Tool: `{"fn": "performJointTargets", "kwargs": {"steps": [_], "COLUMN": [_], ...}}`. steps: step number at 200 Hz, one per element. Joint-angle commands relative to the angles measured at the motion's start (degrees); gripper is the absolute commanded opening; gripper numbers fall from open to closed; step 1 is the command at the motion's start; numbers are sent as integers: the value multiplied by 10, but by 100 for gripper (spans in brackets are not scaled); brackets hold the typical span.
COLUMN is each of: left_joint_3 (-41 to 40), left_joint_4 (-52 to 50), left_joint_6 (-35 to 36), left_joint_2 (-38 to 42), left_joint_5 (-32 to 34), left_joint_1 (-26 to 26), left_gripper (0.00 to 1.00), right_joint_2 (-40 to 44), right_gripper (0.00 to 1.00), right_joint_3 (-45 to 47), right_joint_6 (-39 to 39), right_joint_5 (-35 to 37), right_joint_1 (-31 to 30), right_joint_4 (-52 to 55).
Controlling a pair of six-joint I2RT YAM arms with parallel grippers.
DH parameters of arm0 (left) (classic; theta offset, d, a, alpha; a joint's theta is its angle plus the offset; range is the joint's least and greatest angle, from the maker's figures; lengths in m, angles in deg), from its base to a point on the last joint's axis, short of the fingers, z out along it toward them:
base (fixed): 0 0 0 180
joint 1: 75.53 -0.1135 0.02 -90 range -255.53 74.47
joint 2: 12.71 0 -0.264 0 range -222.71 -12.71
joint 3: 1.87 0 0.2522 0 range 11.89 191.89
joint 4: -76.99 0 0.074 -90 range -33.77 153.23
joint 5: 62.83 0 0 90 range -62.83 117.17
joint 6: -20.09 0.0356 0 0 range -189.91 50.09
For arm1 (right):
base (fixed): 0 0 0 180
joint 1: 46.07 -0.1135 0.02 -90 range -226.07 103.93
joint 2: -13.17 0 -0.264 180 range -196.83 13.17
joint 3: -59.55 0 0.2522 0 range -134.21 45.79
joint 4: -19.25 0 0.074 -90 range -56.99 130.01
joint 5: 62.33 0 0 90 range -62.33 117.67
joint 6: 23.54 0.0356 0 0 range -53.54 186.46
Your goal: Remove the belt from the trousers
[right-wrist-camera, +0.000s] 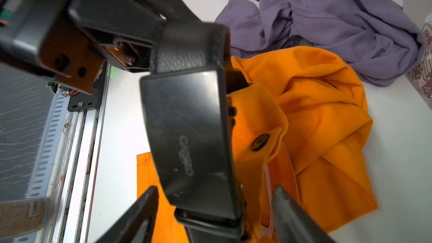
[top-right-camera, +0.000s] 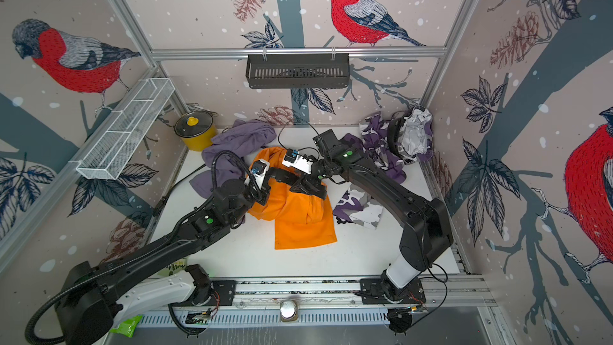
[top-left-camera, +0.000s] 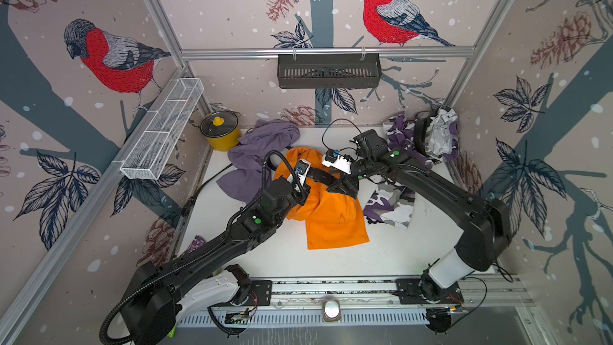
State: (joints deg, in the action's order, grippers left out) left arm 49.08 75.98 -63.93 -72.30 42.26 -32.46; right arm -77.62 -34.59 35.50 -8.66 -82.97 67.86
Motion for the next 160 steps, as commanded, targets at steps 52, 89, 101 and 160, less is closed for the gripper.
{"fn": "performJointTargets", "kwargs": {"steps": [52,89,101,160], "left_joint_3": [23,23,22,23], "left_joint_4": [-10,-12,-11,-16], "left_joint_6": [-16,-21,-23,-33], "left_joint_2": [-12,-12,-9,-5], "left_joint_5": [-21,-25,-27,-29], "left_joint_1": [0,-1,-1,-5], "left_gripper": [0,0,0,0], "right_joint_2": [124,136,129,103], "right_gripper": [96,98,98,96], "right_joint_3": [149,173,171,183], "right_joint_6": [108,130,132,128], "right_joint_5": [210,296,319,359], "right_joint_1": [-70,-103,-113,-155], "right_joint_4": [-265,-335,-343,-366]}}
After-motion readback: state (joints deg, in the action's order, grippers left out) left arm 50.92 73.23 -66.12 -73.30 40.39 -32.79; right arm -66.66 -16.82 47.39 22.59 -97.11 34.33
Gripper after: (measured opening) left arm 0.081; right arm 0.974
